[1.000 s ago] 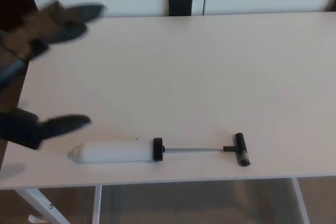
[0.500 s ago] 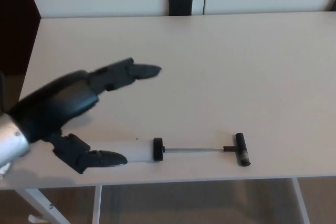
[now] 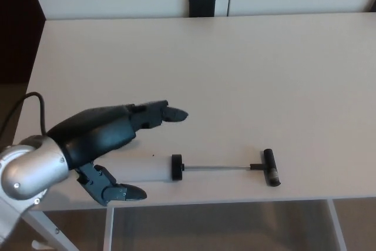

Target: The robot walks towards a desk on which an air pump is kept in the middle. It lifts it up and holds it with its left hand and uses its right hand to compress it by pushing its handle inwards.

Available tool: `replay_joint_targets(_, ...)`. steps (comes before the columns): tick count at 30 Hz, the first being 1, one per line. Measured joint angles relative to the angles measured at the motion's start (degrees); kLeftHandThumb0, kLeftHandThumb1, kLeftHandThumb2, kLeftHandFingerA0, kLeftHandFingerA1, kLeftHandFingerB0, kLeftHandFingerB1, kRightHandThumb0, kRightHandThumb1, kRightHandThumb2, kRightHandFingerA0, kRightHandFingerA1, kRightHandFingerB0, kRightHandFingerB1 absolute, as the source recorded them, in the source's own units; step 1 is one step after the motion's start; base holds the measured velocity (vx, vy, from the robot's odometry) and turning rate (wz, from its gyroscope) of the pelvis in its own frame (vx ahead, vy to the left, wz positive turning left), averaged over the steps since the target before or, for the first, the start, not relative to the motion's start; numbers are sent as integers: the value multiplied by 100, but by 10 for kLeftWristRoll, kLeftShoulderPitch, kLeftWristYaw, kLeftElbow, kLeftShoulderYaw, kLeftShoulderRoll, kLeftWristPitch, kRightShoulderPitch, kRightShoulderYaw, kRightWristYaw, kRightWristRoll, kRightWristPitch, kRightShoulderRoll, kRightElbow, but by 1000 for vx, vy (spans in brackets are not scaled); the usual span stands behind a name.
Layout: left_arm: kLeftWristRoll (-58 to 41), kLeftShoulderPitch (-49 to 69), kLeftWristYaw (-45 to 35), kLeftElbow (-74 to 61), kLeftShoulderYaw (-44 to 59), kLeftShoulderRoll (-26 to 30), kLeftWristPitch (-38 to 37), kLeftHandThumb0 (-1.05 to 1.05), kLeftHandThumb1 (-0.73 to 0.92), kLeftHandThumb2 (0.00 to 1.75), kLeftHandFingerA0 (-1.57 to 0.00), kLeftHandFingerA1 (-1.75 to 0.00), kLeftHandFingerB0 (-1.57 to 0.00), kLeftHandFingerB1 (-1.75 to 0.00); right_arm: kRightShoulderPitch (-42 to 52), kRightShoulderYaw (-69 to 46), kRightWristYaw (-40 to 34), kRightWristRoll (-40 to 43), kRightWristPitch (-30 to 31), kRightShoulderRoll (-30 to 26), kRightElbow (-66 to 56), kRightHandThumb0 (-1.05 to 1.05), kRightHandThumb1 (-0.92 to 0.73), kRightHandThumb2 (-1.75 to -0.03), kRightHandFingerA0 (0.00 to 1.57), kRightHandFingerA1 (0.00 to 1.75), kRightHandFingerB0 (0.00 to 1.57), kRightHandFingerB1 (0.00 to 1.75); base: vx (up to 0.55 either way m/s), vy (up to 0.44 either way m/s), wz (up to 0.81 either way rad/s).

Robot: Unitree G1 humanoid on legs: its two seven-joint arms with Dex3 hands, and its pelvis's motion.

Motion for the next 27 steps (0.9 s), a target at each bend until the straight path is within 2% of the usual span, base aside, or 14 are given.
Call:
replay_joint_targets(2,8,-3,0,6,-7,-1,0,-43,44,54,-23,-32,-18,-27,0,0,0,0,0,0,0,-36,-62,-58,65,47,41,36,0,0,0)
replay_joint_targets(3,24,-9,1,16,-17,-2,0,-27,25,83,-6,-49,-6,-48,0,1,0,0,0,0,0,-37,-61,-58,66,46,43,36,0,0,0)
replay_joint_targets(8,57,-21,3,34,-37,-4,0,-27,22,83,-8,-49,-7,-48,-2,1,0,0,0,0,0,-36,-61,-57,65,46,42,36,0,0,0)
replay_joint_targets(9,68,-25,4,38,-42,-4,0,-28,21,83,-10,-50,-10,-49,-2,1,0,0,0,0,0,-43,-51,-76,60,56,36,46,0,0,0)
replay_joint_targets(12,88,-30,5,43,-52,-4,0,-28,22,84,-10,-50,-9,-49,-3,2,1,0,0,0,0,-43,-52,-76,63,57,38,47,0,0,0)
replay_joint_targets(13,100,-33,5,46,-56,-4,0,-63,39,68,-28,-39,-23,-37,-3,2,1,0,0,0,0,-44,-51,-76,63,57,38,47,0,0,0)
replay_joint_targets(16,121,-35,6,48,-65,-4,0,-63,39,68,-28,-39,-23,-37,-3,2,1,0,0,0,0,-44,-51,-76,63,57,38,47,0,0,0)
replay_joint_targets(17,129,-35,7,49,-68,-5,0,-62,41,68,-26,-39,-21,-36,-3,2,2,0,0,0,0,-37,-62,-58,68,46,42,36,0,0,0)
replay_joint_targets(24,178,-35,12,51,-84,-10,0,-62,43,70,-28,-41,-21,-37,-4,3,3,0,0,0,0,-39,-61,-58,71,46,42,36,0,0,0)
replay_joint_targets(27,202,-36,15,52,-94,-13,0,-60,42,69,-31,-41,-25,-37,-4,3,4,0,0,0,0,-38,-61,-58,68,47,42,36,0,0,0)
